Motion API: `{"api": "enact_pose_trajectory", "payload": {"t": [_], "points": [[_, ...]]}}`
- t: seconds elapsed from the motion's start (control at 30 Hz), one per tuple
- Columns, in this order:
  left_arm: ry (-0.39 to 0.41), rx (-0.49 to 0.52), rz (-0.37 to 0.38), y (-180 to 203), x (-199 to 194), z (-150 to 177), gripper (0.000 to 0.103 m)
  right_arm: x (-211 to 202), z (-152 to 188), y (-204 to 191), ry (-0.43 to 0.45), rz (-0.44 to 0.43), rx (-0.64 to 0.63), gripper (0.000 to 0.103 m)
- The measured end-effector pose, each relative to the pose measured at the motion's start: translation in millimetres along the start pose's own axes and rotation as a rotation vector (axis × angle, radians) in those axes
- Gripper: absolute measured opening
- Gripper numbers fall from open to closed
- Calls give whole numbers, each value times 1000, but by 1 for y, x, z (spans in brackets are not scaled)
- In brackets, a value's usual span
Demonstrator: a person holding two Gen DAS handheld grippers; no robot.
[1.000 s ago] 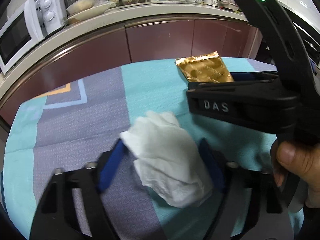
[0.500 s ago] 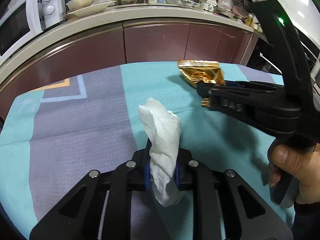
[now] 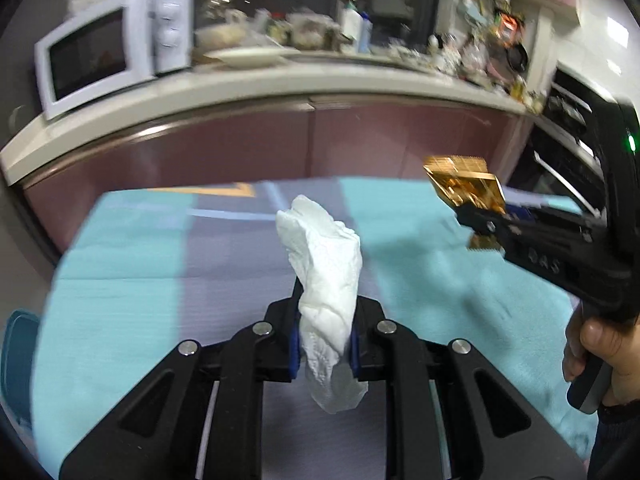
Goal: Collect trash
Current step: 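Carry the tissue and gold wrapper toward the teal bin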
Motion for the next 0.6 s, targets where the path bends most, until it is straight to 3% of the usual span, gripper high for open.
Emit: {"api": "enact_pose_trajectory", "payload": {"t": [0.13,0.3,0.6], "points": [[68,-43,-62,-58,-51,-8,18,-19,-9,-51,35,-75,-52,23],[124,-83,-193,-140,-118,-3,18,-32,-17,-128,53,-188,-129,23],[121,-173,-388,-282,-205,43,18,-28,-18,-290,21,-397,-270,23]]}}
Point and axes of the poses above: each gripper's, at about its wrist camera, not at the fingertips, and x roughly the way its jaws point, y to its right, z to its underside, the point moved 8 cm from there along x, roughly the way its jaws point, and after that the axes turned 5 degrees about y, right-handed, at the moved point
